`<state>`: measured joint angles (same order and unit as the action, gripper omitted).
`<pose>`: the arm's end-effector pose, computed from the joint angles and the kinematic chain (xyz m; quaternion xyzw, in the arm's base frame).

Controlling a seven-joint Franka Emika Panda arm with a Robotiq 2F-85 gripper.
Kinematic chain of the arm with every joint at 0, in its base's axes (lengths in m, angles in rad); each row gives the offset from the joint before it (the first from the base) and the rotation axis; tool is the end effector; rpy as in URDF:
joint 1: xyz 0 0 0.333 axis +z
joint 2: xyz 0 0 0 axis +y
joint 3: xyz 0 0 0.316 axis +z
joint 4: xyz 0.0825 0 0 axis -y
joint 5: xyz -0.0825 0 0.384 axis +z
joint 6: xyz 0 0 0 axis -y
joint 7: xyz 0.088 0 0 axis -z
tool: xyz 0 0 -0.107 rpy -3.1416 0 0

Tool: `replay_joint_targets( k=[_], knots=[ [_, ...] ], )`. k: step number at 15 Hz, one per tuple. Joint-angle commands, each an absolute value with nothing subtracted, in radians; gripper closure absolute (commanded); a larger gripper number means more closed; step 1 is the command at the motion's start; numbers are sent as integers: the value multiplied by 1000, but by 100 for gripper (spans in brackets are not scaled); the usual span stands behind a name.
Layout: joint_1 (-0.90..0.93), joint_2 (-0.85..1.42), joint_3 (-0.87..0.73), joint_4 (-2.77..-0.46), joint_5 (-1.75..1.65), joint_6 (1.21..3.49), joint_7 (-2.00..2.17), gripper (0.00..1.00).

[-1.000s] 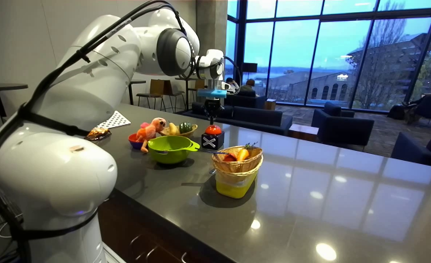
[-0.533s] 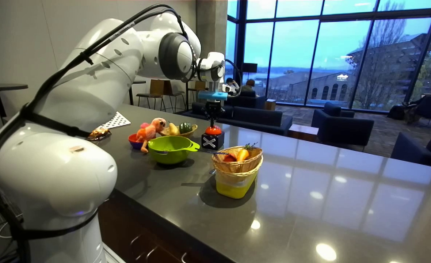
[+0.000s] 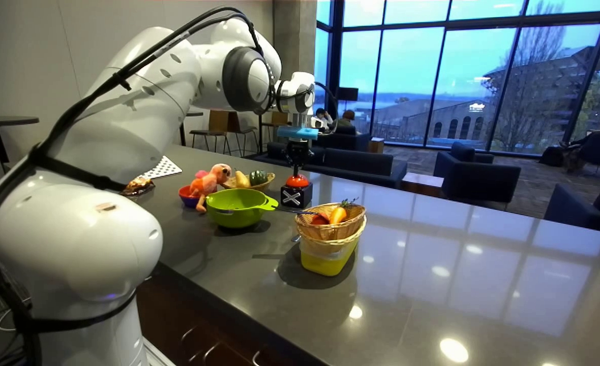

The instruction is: Press the big orange button on the blue box with an X

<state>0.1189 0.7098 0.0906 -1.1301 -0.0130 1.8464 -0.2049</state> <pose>0.7369 0.1354 0.3913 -0.9802 -0.1966 -0.0045 0.0232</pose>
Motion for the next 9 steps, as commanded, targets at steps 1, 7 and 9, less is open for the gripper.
replay_joint_targets(
  k=[1,7,9],
  knots=[
    [101,747,98,-1072,5,1787,-208,100],
    [98,780,91,-1022,0,1746,-202,100],
    [101,773,96,-1022,2,1748,-207,100]
  ],
)
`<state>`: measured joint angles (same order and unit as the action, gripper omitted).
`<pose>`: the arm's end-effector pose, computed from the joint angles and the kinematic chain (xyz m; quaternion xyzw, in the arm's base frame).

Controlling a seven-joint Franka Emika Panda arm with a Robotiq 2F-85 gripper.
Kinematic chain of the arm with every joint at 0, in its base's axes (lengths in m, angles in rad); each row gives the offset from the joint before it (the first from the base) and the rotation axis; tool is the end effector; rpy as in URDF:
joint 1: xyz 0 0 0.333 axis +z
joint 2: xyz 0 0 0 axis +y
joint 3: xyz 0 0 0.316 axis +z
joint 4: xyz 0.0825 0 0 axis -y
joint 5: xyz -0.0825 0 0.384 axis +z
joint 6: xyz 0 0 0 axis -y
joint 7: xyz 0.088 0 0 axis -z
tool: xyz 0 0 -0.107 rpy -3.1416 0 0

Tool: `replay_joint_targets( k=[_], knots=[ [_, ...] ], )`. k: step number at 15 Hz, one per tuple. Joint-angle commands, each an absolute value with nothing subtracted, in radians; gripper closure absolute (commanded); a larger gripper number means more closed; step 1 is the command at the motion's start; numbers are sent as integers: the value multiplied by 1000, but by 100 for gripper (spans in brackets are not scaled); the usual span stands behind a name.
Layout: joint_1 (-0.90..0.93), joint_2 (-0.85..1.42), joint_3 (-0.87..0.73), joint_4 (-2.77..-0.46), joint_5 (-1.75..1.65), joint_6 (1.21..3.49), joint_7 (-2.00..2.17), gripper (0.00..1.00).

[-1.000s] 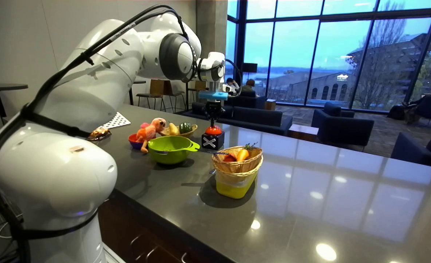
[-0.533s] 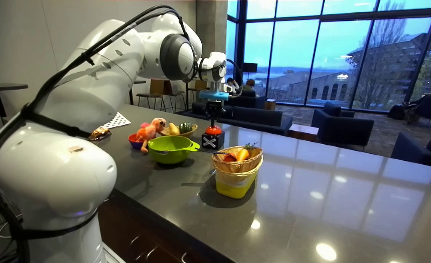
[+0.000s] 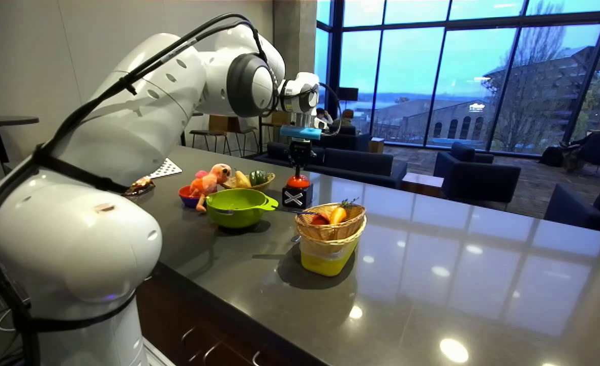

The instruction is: Press the big orange button on the blue box with an X

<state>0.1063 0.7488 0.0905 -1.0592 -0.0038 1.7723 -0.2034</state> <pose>0.7417 0.1255 0.3896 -0.9816 -0.1877 0.0164 0.0292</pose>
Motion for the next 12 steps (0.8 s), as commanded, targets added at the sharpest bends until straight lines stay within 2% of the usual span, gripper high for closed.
replay_joint_targets(
  k=[1,12],
  knots=[
    [113,758,94,-1028,-10,1747,-203,100],
    [185,560,108,-1169,-8,1805,-211,100]
  ],
)
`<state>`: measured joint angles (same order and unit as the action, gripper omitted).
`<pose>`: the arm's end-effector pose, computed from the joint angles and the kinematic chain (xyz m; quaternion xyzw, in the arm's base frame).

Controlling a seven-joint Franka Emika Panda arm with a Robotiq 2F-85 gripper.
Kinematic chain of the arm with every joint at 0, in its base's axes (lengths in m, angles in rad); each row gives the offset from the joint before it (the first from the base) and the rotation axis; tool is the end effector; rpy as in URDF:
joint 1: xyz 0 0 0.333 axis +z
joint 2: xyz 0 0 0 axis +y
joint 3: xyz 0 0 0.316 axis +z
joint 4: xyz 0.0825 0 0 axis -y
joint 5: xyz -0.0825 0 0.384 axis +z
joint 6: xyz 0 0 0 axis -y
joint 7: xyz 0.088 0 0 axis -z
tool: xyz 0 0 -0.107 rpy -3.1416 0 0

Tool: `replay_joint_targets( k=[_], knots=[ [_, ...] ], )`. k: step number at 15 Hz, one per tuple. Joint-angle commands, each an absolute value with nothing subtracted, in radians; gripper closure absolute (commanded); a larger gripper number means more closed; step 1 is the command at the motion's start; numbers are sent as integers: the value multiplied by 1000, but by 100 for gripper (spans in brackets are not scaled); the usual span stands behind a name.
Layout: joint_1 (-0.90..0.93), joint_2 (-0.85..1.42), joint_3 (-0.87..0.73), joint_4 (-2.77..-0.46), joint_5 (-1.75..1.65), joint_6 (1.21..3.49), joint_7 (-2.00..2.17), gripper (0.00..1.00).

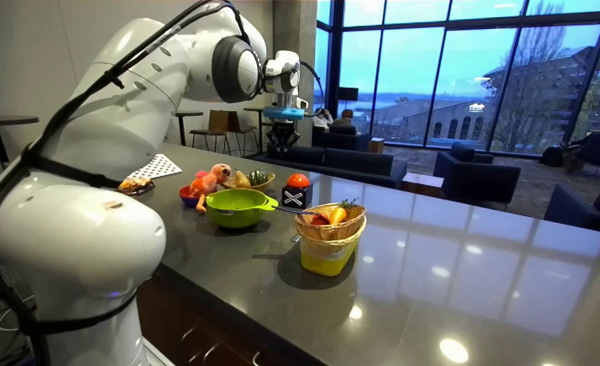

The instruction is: Press the big orange button on the blue box with an X

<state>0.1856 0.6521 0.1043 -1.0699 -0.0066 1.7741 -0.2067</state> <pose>0.7181 0.1889 0.4572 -0.9712 -0.2350 -0.0265 0.0292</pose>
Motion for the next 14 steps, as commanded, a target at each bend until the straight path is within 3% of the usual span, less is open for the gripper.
replay_joint_targets(
  k=[1,14],
  knots=[
    [184,536,107,-1195,-6,1821,-210,100],
    [162,149,98,-1702,-20,2117,-79,100]
  ],
)
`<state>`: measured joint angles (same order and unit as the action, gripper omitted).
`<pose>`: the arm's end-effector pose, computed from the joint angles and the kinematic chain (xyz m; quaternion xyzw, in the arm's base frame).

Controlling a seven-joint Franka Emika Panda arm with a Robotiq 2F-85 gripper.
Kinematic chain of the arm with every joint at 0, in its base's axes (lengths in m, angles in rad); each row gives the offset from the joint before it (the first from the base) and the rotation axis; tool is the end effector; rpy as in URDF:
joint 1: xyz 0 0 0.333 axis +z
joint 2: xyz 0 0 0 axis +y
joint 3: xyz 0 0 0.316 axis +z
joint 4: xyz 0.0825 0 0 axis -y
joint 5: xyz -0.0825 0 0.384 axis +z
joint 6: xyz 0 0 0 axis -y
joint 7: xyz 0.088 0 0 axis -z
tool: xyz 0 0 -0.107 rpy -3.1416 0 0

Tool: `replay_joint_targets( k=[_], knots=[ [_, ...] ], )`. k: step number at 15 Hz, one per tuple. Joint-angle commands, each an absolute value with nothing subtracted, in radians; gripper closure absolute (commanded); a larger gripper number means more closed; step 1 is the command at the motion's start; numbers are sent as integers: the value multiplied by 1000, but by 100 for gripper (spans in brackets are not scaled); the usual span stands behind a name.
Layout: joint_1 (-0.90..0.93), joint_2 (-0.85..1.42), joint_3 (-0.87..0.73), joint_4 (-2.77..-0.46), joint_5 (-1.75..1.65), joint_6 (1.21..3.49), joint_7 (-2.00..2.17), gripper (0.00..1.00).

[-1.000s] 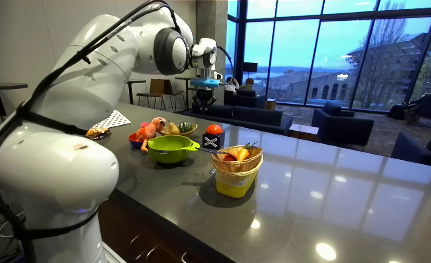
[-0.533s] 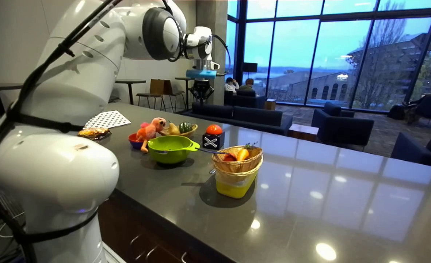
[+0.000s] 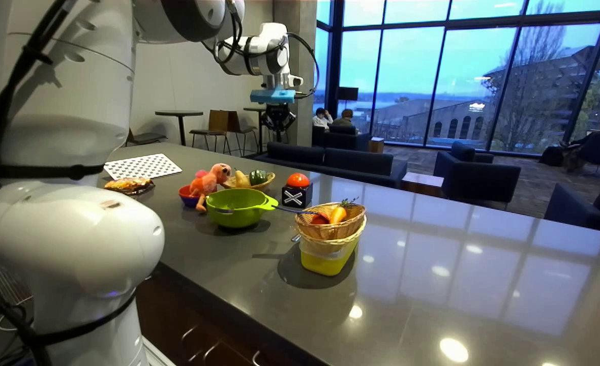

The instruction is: Press the big orange button on the blue box with an X

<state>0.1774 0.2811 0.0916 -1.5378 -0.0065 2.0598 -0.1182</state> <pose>0.6481 0.1710 0.5172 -0.9745 -0.1889 -0.1197 0.0184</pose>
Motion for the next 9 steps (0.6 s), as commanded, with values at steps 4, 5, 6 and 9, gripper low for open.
replay_joint_targets(
  k=[4,5,6,9],
  knots=[
    [157,34,96,-1829,-53,2113,-22,100],
    [154,4,96,-1860,-64,2112,-11,100],
    [152,-23,97,-1888,-73,2110,6,100],
    [143,-91,100,-1957,-75,2112,31,100]
  ],
)
